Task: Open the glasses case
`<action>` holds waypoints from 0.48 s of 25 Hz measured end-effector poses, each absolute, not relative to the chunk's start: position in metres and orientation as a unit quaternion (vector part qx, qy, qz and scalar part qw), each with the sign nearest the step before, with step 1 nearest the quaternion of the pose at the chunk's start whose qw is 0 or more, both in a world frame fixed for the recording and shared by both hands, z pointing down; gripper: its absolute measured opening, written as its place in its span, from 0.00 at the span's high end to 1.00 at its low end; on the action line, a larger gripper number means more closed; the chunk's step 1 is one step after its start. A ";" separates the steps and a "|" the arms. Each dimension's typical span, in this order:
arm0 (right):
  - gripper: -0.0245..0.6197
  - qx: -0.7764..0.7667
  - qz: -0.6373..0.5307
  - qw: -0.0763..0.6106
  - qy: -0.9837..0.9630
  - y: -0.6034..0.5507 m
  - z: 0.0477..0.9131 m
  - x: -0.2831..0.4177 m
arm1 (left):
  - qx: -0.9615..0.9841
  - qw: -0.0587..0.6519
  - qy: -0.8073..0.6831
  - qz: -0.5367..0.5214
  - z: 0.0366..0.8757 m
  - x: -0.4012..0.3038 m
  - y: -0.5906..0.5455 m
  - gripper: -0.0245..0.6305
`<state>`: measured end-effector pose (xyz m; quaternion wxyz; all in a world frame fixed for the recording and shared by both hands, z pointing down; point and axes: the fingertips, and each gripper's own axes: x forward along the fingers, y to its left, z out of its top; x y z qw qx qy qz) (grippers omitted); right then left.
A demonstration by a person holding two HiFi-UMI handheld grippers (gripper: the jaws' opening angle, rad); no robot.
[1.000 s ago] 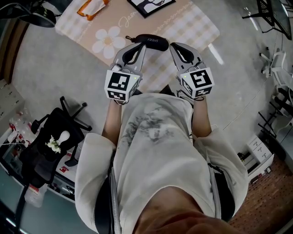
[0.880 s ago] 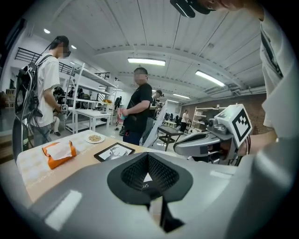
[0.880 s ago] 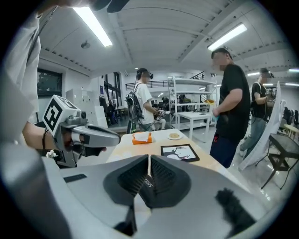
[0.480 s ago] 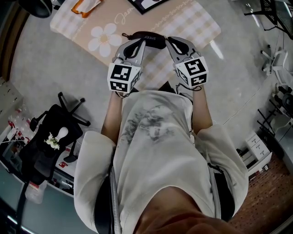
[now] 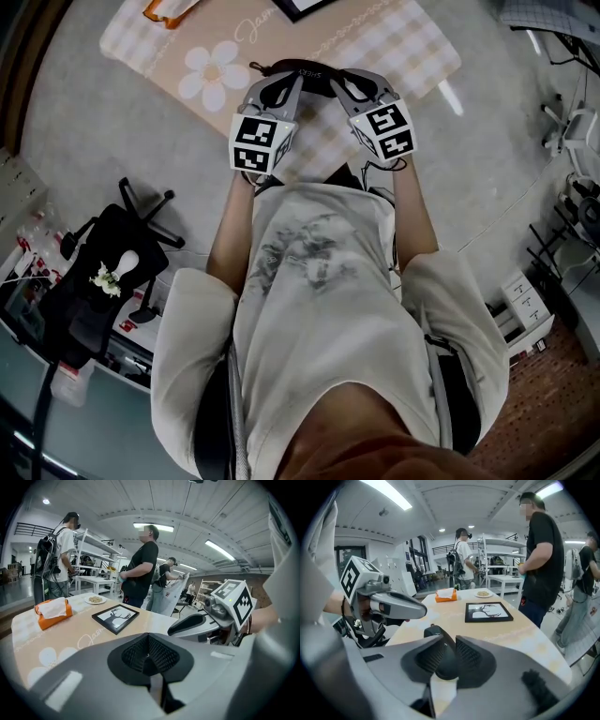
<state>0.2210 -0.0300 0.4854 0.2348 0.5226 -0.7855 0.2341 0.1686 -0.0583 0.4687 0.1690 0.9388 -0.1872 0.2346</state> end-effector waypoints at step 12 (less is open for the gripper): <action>0.81 0.503 0.260 0.259 -0.783 -0.039 0.528 0.222 | 0.929 0.187 -0.196 0.252 0.496 0.174 -0.066 0.96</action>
